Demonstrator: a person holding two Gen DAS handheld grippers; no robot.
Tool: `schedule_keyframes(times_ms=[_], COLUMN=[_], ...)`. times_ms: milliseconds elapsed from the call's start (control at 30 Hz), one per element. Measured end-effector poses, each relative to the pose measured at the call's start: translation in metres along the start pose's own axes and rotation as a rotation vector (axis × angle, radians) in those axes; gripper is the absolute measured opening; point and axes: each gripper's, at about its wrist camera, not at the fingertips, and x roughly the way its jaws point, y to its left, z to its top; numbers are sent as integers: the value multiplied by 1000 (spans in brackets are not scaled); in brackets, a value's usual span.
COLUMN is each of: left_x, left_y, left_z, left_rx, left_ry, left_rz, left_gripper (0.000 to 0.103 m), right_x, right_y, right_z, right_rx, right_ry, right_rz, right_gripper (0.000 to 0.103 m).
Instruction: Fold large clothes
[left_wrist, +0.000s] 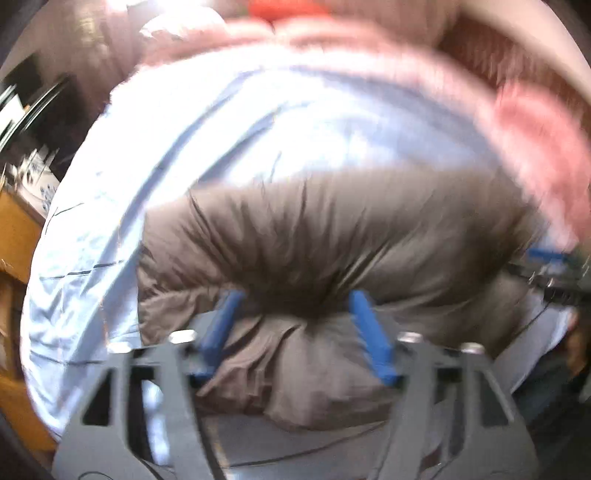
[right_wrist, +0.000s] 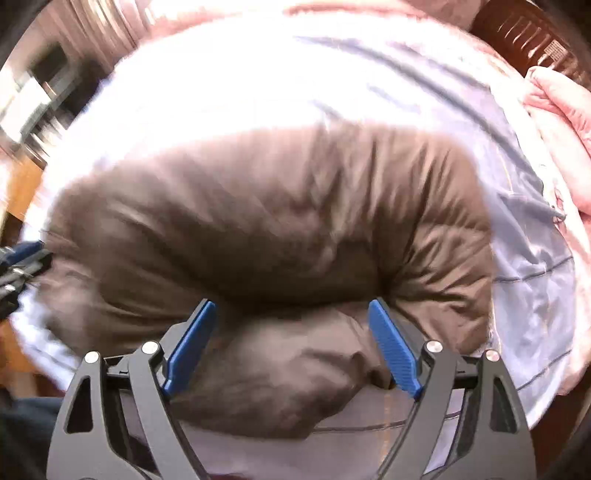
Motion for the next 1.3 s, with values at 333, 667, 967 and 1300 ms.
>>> schedule_keyframes(times_ms=[333,667,967,1300], left_x=[64,113,42,103], left_y=[-57,-73,-10,69], left_z=[-22,-46,-1,-7], left_rx=[91,212,117,-131], left_ry=[227,339,58,254], left_rz=[-91,-12,65,85], left_gripper=[49,56,62,58], right_x=[40,124,32,67], right_y=[68,86,48,-77], right_z=[69,36,31,15], right_rx=[-60,-190,-127,188], right_ry=[52,129,2,157], right_rz=[-22,-185,-87,-158], right_gripper=[85,102,91,94])
